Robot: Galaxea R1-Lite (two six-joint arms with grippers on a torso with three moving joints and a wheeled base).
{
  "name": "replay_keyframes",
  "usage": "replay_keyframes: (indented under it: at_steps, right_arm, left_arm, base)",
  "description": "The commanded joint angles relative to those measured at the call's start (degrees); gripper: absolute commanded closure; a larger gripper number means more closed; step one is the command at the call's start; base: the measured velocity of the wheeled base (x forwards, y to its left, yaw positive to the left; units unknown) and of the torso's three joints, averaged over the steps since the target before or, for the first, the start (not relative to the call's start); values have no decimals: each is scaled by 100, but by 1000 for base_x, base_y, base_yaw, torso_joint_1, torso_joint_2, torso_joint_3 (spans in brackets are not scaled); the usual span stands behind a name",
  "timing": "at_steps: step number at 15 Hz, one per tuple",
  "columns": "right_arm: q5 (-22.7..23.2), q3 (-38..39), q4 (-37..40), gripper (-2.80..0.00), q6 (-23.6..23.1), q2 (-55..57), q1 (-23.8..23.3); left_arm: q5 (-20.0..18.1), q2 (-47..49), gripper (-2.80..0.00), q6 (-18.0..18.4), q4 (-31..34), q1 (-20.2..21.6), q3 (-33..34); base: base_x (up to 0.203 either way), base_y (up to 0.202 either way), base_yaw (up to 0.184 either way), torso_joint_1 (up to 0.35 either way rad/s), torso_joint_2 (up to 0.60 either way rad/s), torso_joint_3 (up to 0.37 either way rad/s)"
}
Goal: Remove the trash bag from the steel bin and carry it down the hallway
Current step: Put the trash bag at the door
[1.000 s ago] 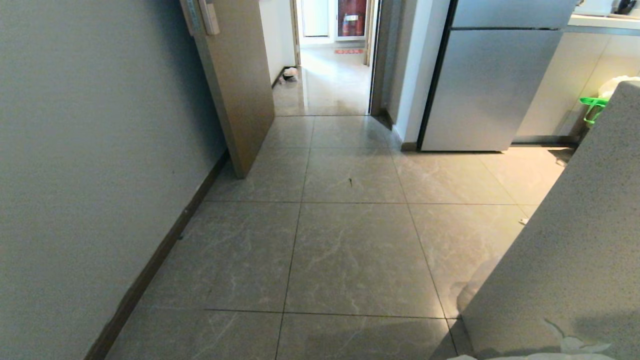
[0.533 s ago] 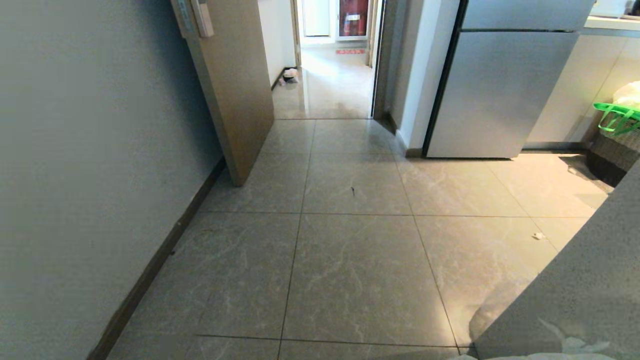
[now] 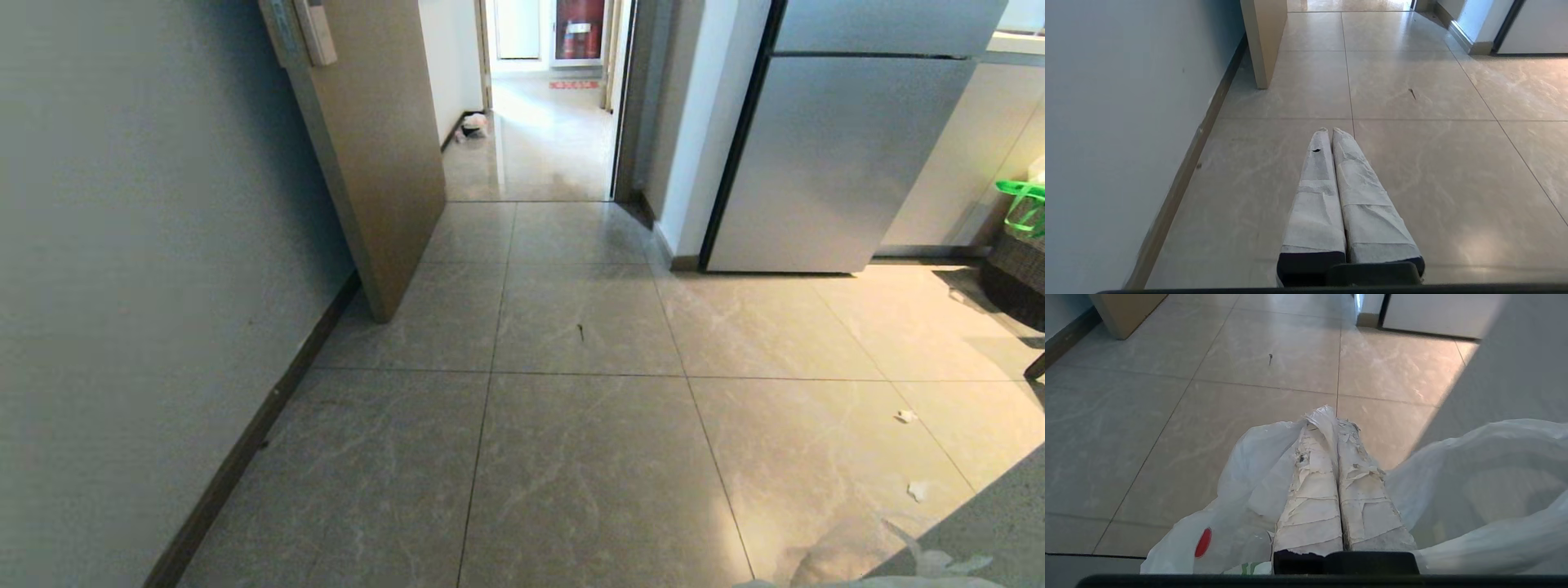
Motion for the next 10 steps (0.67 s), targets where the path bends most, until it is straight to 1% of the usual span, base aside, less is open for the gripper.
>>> replay_keyframes:
  at_steps: [1,10]
  right_arm:
    - [4,0,0,0,-4,9,2]
    - [4,0,0,0,-4,9,2]
  left_arm:
    - [-1,-11,0,-5,-1,0,7]
    - [8,-11,0,-13,-1,0,6]
  base:
    - [189,0,-1,4,-4,-2]
    - [190,0,1,4,3,1]
